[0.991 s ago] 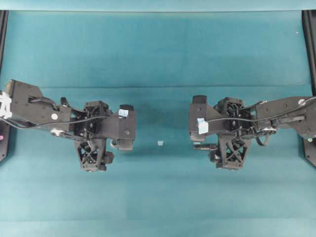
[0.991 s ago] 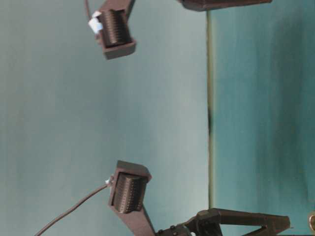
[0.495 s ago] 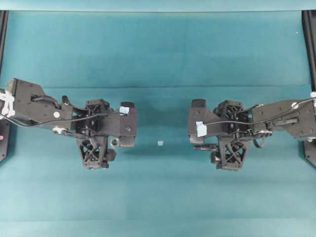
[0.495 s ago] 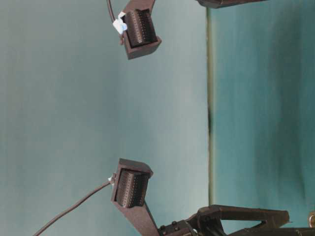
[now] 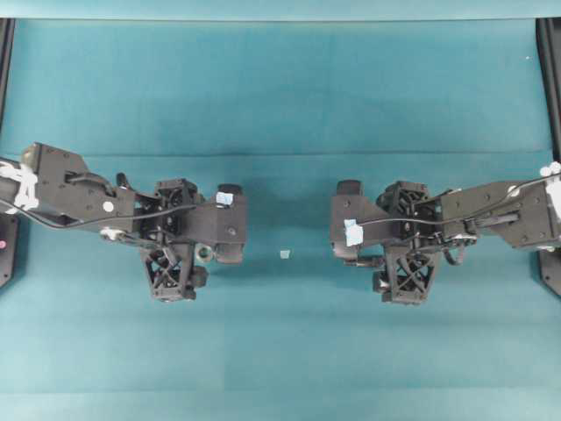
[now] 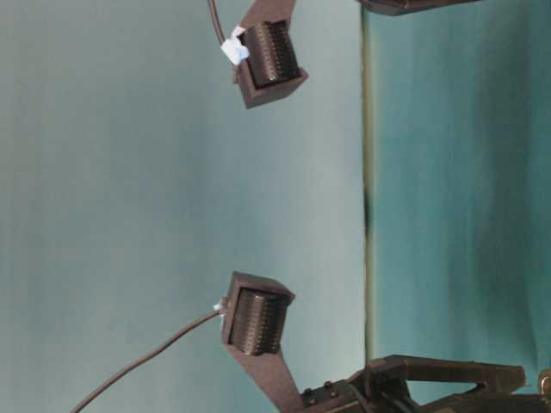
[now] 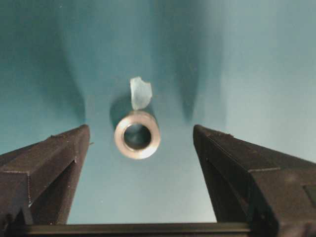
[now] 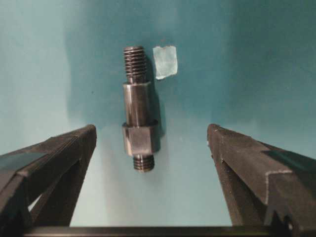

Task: Insert the washer onto the shaft with both hands.
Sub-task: 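Close left gripper on washer and right gripper on shaft hex collar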

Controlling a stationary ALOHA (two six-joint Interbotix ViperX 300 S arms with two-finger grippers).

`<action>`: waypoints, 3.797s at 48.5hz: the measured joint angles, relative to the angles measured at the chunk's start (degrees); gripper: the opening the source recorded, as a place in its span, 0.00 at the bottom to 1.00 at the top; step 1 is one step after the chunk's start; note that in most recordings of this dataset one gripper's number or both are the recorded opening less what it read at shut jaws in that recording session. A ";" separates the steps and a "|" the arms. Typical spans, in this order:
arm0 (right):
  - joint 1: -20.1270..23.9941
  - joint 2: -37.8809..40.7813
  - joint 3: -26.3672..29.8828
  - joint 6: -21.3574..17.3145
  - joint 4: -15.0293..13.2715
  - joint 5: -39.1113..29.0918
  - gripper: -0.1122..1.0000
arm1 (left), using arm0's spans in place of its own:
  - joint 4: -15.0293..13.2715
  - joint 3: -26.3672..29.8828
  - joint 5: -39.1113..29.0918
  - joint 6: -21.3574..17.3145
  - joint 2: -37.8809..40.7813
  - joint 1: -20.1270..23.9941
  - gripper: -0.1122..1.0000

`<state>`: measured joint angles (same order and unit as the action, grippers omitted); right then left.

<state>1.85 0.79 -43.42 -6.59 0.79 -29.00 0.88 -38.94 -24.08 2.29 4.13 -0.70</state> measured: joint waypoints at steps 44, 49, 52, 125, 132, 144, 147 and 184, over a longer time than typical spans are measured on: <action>0.18 0.97 -0.09 0.09 0.09 0.35 0.93 | -0.09 -0.26 1.93 -0.18 1.32 0.53 0.90; 0.18 0.97 -0.09 0.00 0.09 0.35 0.93 | 0.00 -0.35 1.93 -0.18 1.32 0.70 0.90; 0.26 0.88 -0.09 0.00 0.09 0.44 0.93 | -0.09 -0.35 1.93 -0.18 1.23 0.70 0.90; 0.26 0.97 -0.79 0.18 0.09 0.44 0.93 | 0.00 -0.44 1.76 -0.09 1.23 0.62 0.90; 0.53 1.05 -0.70 0.18 0.09 0.44 0.93 | -0.09 -0.35 1.85 -0.09 1.23 0.62 0.90; 0.79 1.23 -0.53 0.09 0.18 0.44 0.93 | 0.00 -0.44 1.76 -0.09 1.32 0.62 0.90; 0.79 1.32 -0.44 0.09 0.18 0.44 0.93 | 0.00 -0.44 1.85 -0.09 1.32 0.62 0.90; 0.79 1.32 -0.53 0.09 0.18 0.44 0.58 | -0.09 -0.44 1.76 -0.18 1.32 0.62 0.52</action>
<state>2.64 2.11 -43.95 -6.50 0.97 -28.56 0.79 -39.38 -22.32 2.11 5.45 -0.09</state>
